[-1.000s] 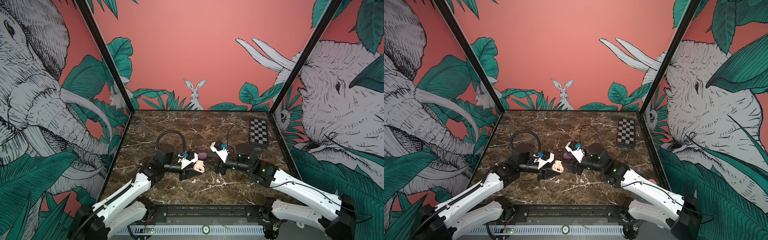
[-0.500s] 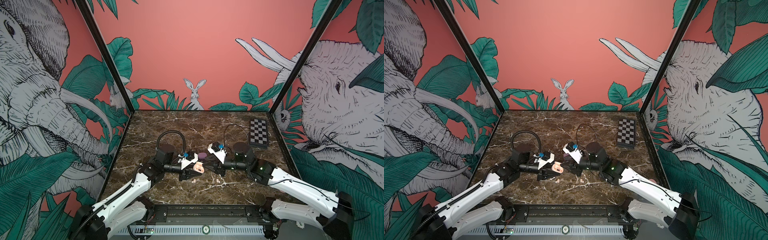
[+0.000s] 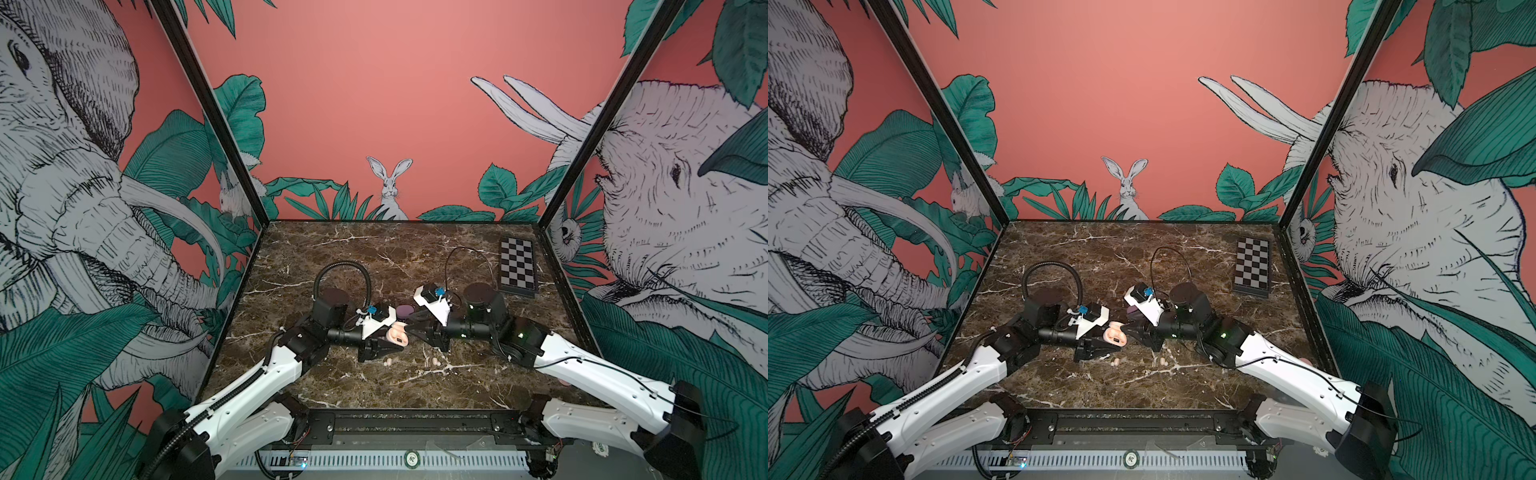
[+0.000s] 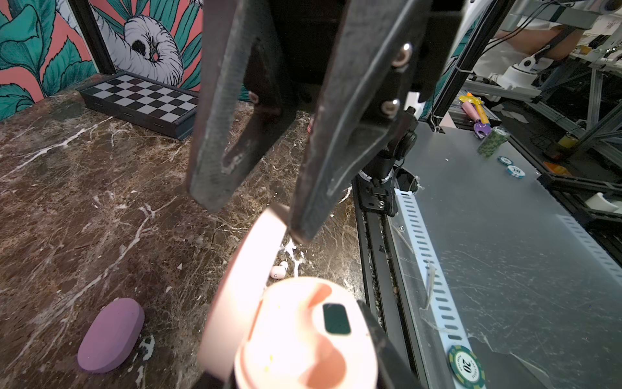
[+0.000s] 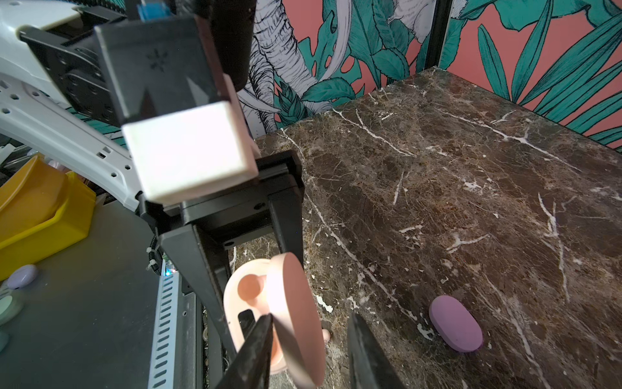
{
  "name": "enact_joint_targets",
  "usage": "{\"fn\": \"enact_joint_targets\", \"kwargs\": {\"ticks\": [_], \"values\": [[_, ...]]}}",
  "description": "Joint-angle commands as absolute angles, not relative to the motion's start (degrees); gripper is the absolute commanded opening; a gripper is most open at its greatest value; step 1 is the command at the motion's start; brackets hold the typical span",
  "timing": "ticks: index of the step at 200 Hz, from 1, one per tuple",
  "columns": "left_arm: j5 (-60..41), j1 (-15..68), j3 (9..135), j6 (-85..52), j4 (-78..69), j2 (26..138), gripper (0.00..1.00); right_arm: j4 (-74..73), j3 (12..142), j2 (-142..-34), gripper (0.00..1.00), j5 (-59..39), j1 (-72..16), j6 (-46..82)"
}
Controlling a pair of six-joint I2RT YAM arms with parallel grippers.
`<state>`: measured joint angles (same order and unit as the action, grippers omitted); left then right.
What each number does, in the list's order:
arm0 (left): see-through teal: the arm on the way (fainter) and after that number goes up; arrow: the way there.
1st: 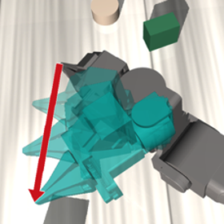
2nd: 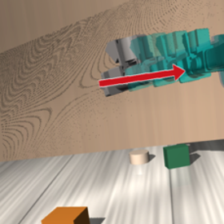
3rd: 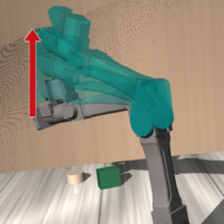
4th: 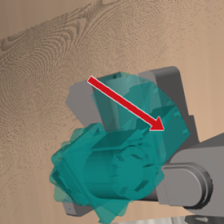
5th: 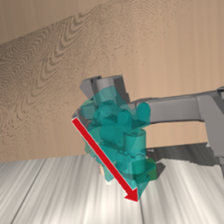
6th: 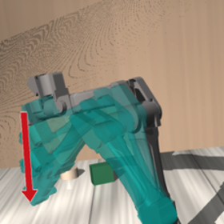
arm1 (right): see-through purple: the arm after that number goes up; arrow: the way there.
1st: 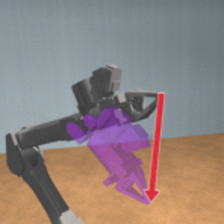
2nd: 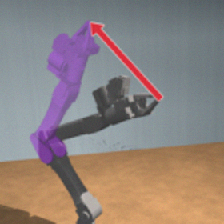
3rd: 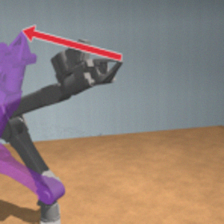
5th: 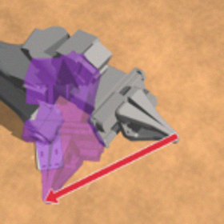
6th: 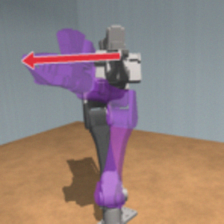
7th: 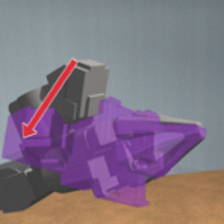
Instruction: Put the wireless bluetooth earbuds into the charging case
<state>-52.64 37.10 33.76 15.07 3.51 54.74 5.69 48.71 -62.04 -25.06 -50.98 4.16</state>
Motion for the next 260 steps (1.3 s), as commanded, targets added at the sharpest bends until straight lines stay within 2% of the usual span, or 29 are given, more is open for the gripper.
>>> {"fn": "enact_joint_targets", "kwargs": {"ticks": [1, 260], "values": [[-55.3, 37.6, 33.8, 16.6, 2.0, 53.6, 0.0, 7.5, 49.8, -63.1, 0.34, -23.9, -50.9, 3.3], [-53.1, 37.7, 34.5, 14.2, 2.2, 55.2, 0.02, 7.1, 50.4, -62.5, 0.11, -28.4, -51.0, 2.6]]}}
